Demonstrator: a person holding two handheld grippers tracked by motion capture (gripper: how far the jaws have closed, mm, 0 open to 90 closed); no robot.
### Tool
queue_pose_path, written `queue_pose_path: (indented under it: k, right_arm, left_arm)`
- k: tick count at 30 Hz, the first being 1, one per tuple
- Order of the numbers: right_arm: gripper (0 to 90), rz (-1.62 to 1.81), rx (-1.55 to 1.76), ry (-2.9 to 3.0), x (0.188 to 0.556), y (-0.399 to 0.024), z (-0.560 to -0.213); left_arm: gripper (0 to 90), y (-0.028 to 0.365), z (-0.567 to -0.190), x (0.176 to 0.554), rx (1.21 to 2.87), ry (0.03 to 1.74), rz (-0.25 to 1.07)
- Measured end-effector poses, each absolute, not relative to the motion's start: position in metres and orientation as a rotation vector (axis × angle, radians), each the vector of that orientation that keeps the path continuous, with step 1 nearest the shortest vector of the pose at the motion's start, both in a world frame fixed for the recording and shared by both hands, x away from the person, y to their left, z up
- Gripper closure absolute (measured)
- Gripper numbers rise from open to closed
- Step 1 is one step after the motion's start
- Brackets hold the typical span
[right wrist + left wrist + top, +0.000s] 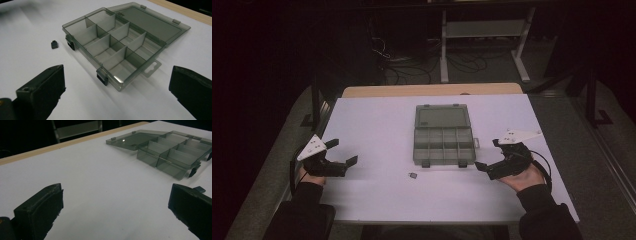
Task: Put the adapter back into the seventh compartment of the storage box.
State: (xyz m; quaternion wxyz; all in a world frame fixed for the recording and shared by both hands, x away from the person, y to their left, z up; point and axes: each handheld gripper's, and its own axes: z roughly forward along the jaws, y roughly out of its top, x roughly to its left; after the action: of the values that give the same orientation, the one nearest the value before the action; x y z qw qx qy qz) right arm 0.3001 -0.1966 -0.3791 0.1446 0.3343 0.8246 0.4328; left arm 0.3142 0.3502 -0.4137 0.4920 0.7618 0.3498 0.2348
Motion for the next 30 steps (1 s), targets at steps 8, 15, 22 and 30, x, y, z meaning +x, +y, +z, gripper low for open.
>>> queue_pose_path:
  k: [8, 15, 22, 30]
  right_arm:
    - [0.0, 1.235, 0.913, 2.427, 0.304, -0.178, -0.375]
    - [0.0, 1.220, 0.883, 2.462, 0.306, -0.168, -0.374]
    - [0.0, 1.213, 0.862, 2.485, 0.308, -0.161, -0.373]
    - [0.0, 1.203, 0.834, 2.518, 0.309, -0.151, -0.370]
  left_arm:
    - [0.0, 0.350, -0.414, 0.314, 1.849, 0.849, 0.569]
    - [0.0, 0.350, -0.414, 0.314, 1.851, 0.848, 0.568]
    - [0.0, 0.350, -0.414, 0.314, 1.851, 0.849, 0.567]
    - [0.0, 0.350, -0.414, 0.314, 1.854, 0.847, 0.567]
